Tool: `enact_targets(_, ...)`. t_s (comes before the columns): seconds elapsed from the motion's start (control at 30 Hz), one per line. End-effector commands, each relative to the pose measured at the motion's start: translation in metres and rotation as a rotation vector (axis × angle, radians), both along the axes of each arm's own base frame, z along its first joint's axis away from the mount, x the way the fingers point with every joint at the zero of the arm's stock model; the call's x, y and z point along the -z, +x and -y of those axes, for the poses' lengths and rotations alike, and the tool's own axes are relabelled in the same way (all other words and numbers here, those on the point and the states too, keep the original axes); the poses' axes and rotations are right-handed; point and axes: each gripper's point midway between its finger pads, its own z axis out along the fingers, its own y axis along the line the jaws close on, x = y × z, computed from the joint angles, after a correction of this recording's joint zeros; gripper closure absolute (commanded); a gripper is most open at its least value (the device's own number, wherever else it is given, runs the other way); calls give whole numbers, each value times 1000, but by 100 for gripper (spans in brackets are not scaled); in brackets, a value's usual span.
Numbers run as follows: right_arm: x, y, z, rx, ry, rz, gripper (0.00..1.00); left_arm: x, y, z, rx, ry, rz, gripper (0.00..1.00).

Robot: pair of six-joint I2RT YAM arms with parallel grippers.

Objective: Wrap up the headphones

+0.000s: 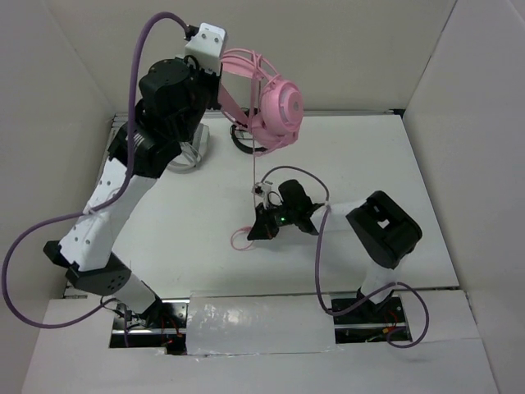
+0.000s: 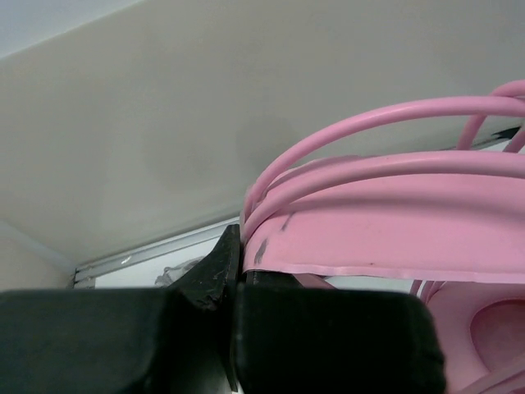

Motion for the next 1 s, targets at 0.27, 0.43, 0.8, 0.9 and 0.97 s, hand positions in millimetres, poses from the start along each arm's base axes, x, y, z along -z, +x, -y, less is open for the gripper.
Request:
enact_targets(0.27,-12,-2,58,278,-167,73,100,-8,90,-36,-268,-221,59,100)
enact_targets(0.43,-48,-22,65,273,-176,153,100,22,137,-44,-457,-45,120,100)
enact_targets(0.8,-168,-37,100,395,-83,407,100,104,174,-4,-345,49,-68,100)
enact_targets(0.9,-199,-26,108,468,-66,474,100,155,167,13,-250,20,-249,100)
enact_targets(0.97,-210,-14,118,546,-90,510,100,180,161,26,-182,-20,-348,100)
